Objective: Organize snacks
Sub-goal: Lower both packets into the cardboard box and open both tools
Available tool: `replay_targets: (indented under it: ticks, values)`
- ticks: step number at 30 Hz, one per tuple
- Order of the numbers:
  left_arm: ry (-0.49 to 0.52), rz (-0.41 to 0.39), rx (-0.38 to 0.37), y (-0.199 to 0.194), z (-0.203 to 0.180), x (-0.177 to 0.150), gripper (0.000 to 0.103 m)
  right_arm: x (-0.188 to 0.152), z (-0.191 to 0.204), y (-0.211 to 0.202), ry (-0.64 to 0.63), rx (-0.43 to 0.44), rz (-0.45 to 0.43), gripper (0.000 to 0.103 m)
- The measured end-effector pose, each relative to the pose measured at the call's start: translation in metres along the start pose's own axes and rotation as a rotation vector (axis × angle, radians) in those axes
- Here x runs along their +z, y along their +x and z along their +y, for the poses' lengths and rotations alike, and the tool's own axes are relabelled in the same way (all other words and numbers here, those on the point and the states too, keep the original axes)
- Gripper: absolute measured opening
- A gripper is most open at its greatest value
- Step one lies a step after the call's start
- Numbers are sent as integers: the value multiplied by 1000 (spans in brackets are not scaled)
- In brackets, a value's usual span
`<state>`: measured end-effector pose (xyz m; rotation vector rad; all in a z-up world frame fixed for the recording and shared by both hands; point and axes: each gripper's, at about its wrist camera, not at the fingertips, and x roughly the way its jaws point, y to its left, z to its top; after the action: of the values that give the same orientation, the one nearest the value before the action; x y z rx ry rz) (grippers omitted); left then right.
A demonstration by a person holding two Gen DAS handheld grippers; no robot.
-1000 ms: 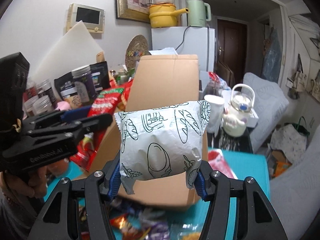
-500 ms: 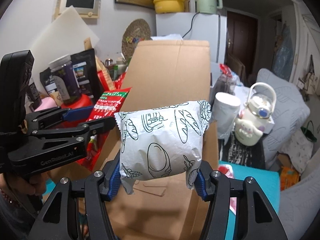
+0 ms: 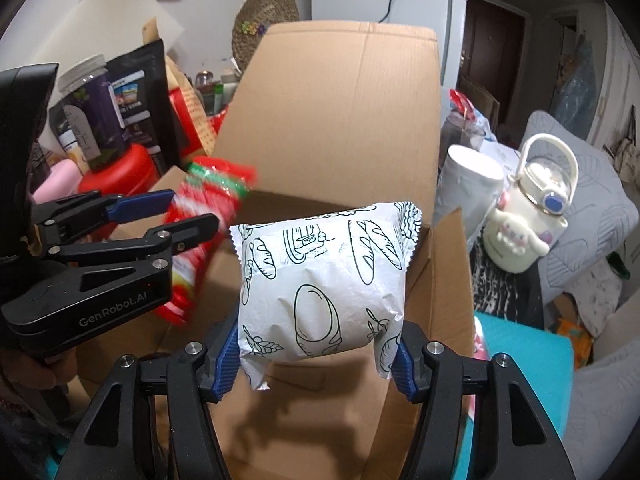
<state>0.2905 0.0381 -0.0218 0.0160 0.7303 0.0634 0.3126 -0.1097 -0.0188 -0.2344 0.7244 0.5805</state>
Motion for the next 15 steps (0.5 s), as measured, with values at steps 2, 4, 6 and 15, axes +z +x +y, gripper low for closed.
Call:
replay_targets:
  ticks: [2,4,6,15]
  values:
    - [4,5,26,1,0,1,48,-1,0,3,0,-16,12,64]
    - [4,21,25,2,1,2,48,-3,0,5,-6,-40,22,67]
    - [8,32,40,1,0,1,48,-4,0,3,-12,-59,15,68]
    - [-6,8,69,-22,0,6,66,-1,1,-30,-9,-86,-26,73]
